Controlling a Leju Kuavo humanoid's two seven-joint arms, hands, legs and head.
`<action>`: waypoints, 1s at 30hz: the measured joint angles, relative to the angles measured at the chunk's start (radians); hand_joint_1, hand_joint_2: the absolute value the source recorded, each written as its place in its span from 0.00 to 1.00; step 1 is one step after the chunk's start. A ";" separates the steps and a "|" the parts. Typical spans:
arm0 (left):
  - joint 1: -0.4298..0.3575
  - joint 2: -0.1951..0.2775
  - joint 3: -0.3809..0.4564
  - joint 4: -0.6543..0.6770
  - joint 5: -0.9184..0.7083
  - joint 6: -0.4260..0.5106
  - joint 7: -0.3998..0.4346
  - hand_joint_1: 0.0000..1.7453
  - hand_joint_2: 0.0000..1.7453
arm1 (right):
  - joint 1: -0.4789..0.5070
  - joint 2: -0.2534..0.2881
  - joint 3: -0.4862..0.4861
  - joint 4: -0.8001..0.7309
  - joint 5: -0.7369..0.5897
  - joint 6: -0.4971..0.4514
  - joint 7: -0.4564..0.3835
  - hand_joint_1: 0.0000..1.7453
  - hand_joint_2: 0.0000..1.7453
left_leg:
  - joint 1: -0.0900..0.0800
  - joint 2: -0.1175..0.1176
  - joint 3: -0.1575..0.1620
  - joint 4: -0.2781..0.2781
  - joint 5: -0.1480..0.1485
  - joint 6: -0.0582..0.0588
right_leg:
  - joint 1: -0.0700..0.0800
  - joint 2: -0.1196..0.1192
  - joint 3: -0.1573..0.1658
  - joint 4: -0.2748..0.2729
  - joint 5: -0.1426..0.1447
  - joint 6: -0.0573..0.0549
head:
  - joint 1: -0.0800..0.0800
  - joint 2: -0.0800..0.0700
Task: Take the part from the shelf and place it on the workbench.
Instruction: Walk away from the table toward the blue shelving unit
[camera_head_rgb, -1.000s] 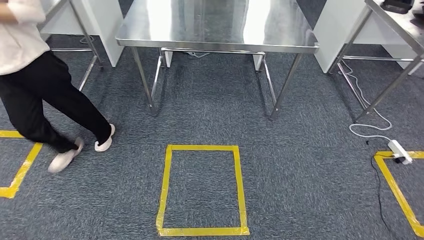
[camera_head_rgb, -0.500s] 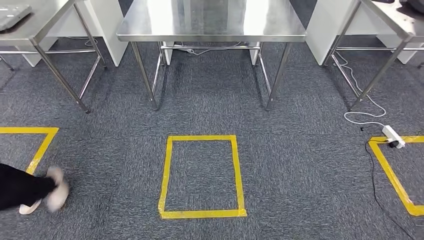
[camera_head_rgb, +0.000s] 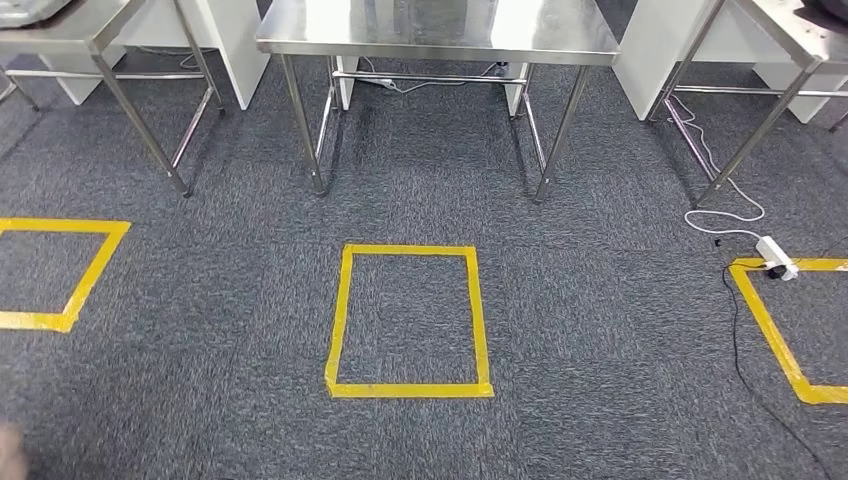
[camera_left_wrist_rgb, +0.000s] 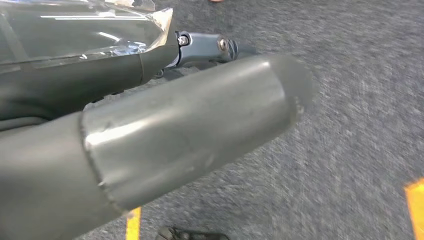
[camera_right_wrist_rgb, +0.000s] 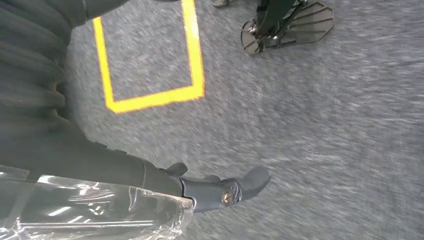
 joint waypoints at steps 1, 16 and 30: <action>0.000 0.002 0.000 0.000 0.000 0.000 0.000 0.00 0.00 | 0.000 0.001 0.000 0.000 0.000 0.000 0.001 0.00 1.00 | 0.000 0.001 -0.017 0.000 0.014 0.004 | -0.003 0.002 -0.017 0.065 -0.047 -0.003 | 0.002 0.000; 0.001 0.004 0.001 0.000 -0.002 0.001 -0.013 0.00 0.00 | -0.008 0.001 0.001 0.001 -0.001 -0.006 0.009 0.00 1.00 | 0.015 -0.001 -0.178 0.143 0.002 -0.067 | -0.020 -0.002 0.255 -0.174 -0.046 -0.026 | -0.005 0.000; 0.007 0.000 0.000 0.000 -0.007 0.010 -0.007 0.00 0.00 | -0.007 0.000 0.000 0.002 -0.014 0.018 0.011 0.00 1.00 | 0.018 -0.017 -0.026 0.000 0.028 -0.023 | -0.002 0.034 0.137 -0.058 -0.060 0.007 | -0.001 0.000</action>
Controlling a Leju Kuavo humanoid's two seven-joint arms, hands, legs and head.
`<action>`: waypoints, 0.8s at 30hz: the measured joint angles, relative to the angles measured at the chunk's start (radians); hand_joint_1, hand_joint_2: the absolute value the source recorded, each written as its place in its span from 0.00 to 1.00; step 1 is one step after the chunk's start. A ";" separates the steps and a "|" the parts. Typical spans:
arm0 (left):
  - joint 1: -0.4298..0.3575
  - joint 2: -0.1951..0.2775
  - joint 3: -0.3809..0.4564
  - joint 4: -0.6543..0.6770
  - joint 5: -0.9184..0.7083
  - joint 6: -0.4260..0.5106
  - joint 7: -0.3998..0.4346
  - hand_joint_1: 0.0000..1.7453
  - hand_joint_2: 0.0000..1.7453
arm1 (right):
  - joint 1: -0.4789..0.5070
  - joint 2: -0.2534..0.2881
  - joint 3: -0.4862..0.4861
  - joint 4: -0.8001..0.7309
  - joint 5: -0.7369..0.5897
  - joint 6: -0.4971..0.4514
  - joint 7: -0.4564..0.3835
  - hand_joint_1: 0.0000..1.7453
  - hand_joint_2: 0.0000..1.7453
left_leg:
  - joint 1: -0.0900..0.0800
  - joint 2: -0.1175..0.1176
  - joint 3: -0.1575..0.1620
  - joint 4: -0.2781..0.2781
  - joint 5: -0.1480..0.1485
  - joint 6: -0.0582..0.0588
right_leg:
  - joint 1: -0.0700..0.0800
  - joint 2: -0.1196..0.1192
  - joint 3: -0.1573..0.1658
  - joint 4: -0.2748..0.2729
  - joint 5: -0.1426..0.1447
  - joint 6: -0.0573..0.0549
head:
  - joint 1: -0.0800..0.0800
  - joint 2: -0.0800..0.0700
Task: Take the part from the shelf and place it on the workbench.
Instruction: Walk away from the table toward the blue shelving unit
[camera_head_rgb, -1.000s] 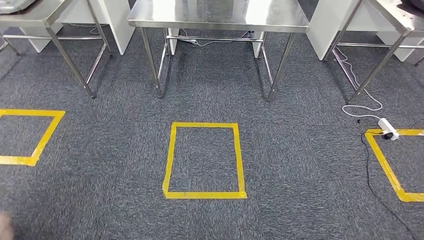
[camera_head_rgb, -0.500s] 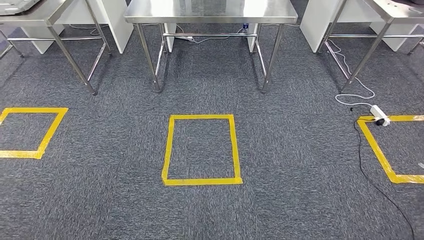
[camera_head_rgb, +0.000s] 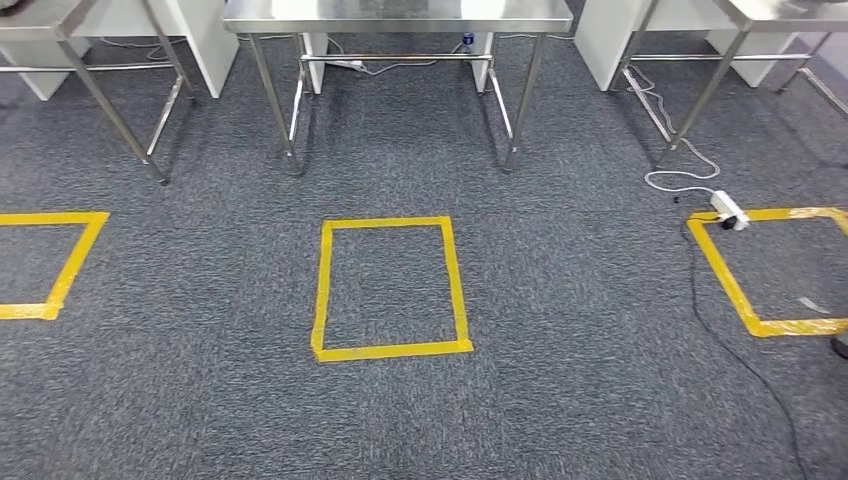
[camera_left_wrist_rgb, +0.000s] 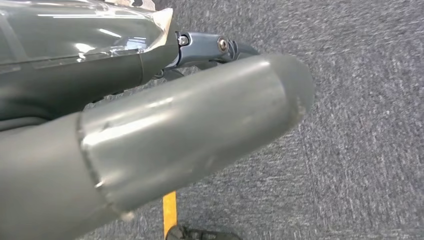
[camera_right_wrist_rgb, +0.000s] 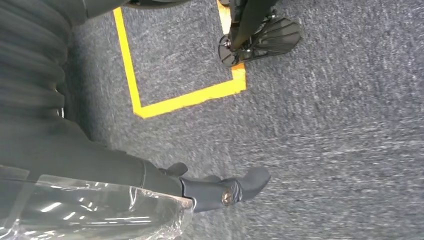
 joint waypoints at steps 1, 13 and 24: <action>0.000 0.000 0.000 0.000 0.000 0.000 0.000 0.00 0.00 | 0.000 0.000 0.000 0.000 0.000 0.000 0.000 0.00 1.00 | -0.001 0.011 -0.002 -0.002 0.002 0.003 | -0.004 -0.007 -0.033 0.061 -0.027 -0.001 | 0.002 0.000; -0.003 -0.003 0.000 0.000 -0.003 0.001 0.002 0.00 0.00 | 0.007 -0.001 0.000 0.000 0.001 0.000 -0.001 0.00 1.00 | -0.003 0.105 0.012 0.003 -0.010 -0.039 | -0.015 -0.064 0.002 -0.061 0.063 0.008 | 0.002 0.000; 0.006 -0.001 0.000 0.000 -0.004 0.002 0.002 0.00 0.00 | 0.008 0.002 0.000 0.001 0.001 0.000 -0.001 0.00 1.00 | -0.001 -0.066 -0.026 0.072 -0.023 -0.013 | 0.001 0.065 -0.004 -0.052 0.080 -0.027 | 0.002 0.000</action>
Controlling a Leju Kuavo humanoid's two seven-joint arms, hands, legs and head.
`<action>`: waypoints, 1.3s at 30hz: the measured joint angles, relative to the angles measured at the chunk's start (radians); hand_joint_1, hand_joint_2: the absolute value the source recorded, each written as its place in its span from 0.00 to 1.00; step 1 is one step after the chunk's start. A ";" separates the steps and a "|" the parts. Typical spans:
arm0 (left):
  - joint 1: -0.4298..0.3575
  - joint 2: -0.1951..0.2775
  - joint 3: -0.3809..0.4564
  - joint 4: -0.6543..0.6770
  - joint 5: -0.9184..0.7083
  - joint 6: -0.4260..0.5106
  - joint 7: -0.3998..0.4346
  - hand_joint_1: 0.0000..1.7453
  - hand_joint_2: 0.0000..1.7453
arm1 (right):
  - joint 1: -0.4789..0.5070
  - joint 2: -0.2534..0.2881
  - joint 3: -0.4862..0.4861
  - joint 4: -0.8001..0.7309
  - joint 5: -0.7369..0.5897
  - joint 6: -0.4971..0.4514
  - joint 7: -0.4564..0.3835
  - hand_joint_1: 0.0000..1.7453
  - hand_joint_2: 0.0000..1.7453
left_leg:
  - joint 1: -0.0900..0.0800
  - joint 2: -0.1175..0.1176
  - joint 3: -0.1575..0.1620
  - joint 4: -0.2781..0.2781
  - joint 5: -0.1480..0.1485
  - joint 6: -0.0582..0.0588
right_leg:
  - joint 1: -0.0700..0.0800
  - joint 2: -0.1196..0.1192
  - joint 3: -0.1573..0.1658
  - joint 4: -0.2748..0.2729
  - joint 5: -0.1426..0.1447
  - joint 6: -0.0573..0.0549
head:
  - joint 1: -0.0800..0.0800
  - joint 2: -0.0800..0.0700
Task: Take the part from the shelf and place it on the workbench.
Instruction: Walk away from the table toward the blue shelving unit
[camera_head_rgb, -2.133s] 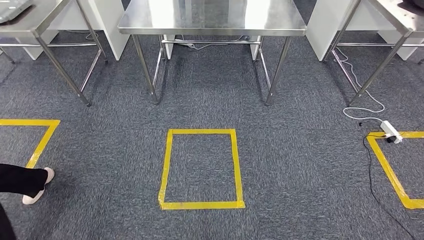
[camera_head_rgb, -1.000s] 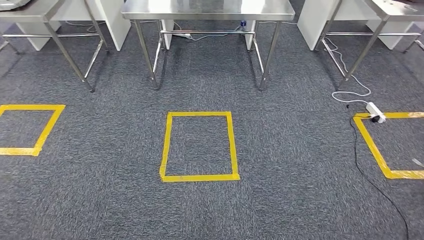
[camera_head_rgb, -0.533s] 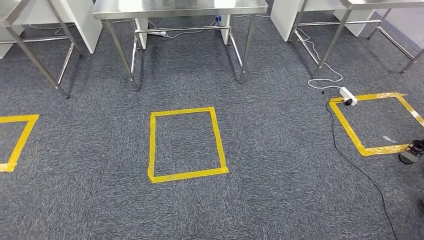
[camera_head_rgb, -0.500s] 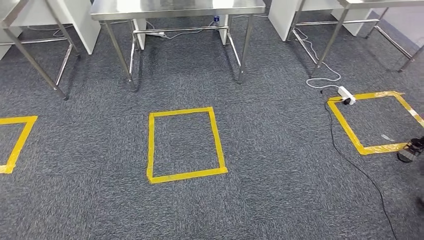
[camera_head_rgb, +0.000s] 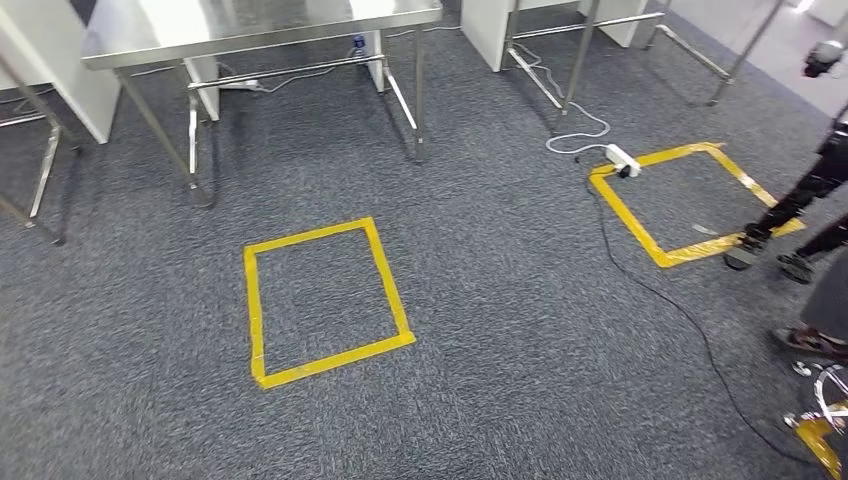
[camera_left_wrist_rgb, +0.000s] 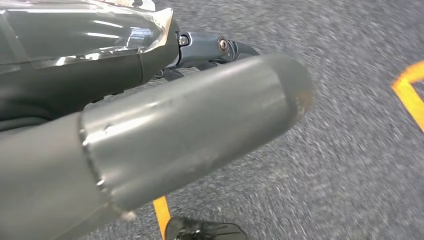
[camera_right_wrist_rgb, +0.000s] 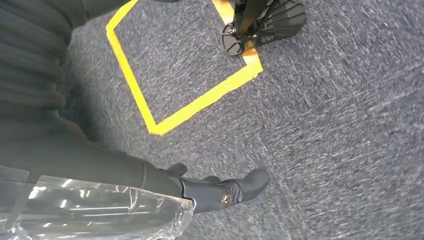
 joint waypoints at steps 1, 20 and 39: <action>0.000 0.001 0.000 0.000 0.000 0.000 0.000 0.00 0.00 | -0.001 0.001 0.000 0.000 0.000 0.000 0.000 0.00 1.00 | -0.002 -0.019 0.013 -0.031 0.007 0.003 | -0.001 0.011 -0.006 0.003 0.001 0.004 | 0.000 0.000; 0.001 -0.008 0.002 0.000 -0.003 0.018 -0.009 0.00 0.00 | 0.007 -0.008 -0.002 0.000 -0.008 0.006 -0.003 0.00 1.00 | -0.008 0.191 0.047 -0.063 -0.004 -0.023 | -0.022 -0.135 -0.007 -0.005 -0.006 0.041 | 0.006 0.000; 0.022 -0.040 0.080 0.001 0.069 0.080 0.015 0.00 0.00 | 0.039 -0.019 0.071 0.013 0.110 -0.023 0.007 0.00 1.00 | -0.002 0.037 0.019 -0.043 0.000 0.013 | -0.015 0.042 -0.043 0.018 0.004 0.056 | 0.003 0.000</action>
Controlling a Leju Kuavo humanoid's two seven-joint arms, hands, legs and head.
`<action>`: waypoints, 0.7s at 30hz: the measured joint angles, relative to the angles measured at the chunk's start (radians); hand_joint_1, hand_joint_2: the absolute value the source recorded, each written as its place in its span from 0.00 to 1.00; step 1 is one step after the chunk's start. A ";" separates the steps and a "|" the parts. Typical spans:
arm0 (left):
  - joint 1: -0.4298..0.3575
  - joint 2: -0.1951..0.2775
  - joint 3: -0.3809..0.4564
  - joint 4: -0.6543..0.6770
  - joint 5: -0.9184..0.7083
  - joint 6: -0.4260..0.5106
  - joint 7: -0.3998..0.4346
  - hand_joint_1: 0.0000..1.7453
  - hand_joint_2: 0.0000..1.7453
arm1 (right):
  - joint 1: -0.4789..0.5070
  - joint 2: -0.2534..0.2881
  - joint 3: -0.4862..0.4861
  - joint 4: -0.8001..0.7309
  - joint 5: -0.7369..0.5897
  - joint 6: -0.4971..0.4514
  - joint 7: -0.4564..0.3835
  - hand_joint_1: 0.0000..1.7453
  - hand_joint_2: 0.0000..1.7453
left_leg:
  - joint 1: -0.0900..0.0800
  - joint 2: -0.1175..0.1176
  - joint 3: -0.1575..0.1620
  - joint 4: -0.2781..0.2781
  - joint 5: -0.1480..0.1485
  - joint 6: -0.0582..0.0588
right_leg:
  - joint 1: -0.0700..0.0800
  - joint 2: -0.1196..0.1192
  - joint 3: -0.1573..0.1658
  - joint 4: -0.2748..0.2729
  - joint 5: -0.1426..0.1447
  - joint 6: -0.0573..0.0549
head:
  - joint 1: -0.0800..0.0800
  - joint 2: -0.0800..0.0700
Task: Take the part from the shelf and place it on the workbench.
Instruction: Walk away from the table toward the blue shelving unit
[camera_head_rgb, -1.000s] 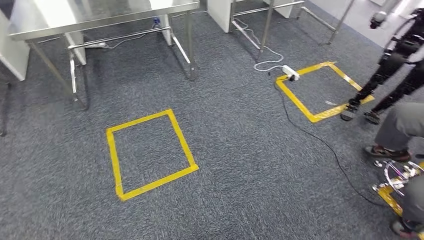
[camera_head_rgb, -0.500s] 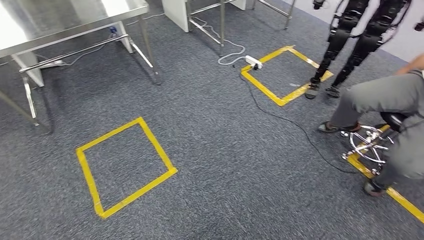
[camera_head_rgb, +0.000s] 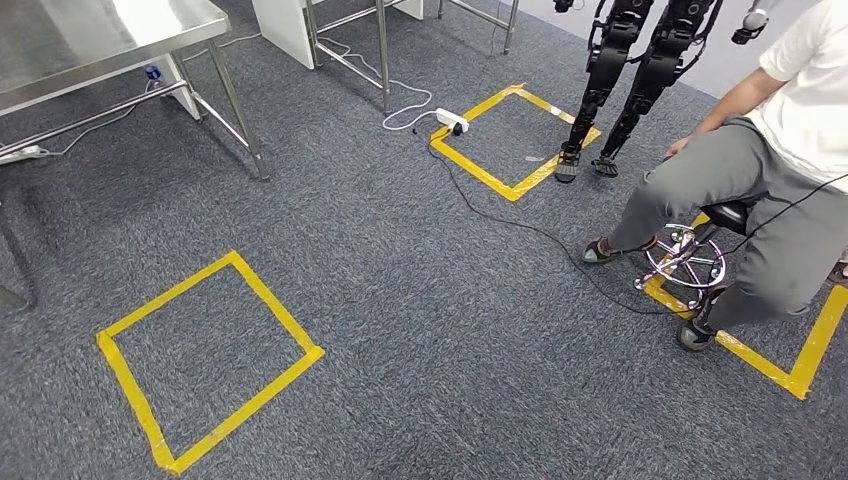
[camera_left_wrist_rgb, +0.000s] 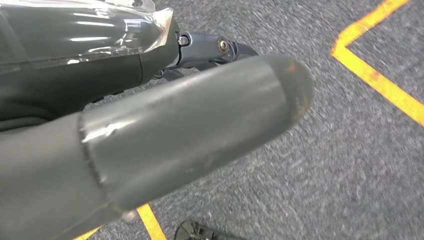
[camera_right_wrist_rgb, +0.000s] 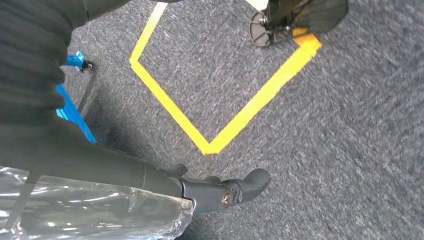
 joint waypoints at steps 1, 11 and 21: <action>0.000 0.000 0.000 0.000 0.000 0.000 0.000 0.00 0.00 | 0.000 0.000 0.000 0.000 0.000 0.000 0.000 0.00 1.00 | 0.000 0.001 0.000 0.000 0.000 0.001 | -0.001 -0.003 0.000 0.001 0.000 0.000 | 0.000 0.000; -0.003 0.001 0.016 -0.001 -0.012 -0.052 -0.003 0.00 0.00 | 0.014 0.081 0.028 0.009 0.004 -0.074 -0.010 0.00 1.00 | -0.012 0.159 0.026 -0.005 -0.019 -0.027 | 0.010 -0.173 0.017 -0.002 -0.016 -0.025 | 0.003 0.000; 0.006 0.012 0.018 0.001 -0.021 -0.246 0.196 0.00 0.00 | 0.011 0.109 0.027 0.010 0.003 -0.059 0.032 0.00 1.00 | 0.003 0.000 -0.046 0.116 -0.041 -0.042 | 0.005 -0.038 0.028 -0.002 -0.004 -0.057 | -0.003 0.000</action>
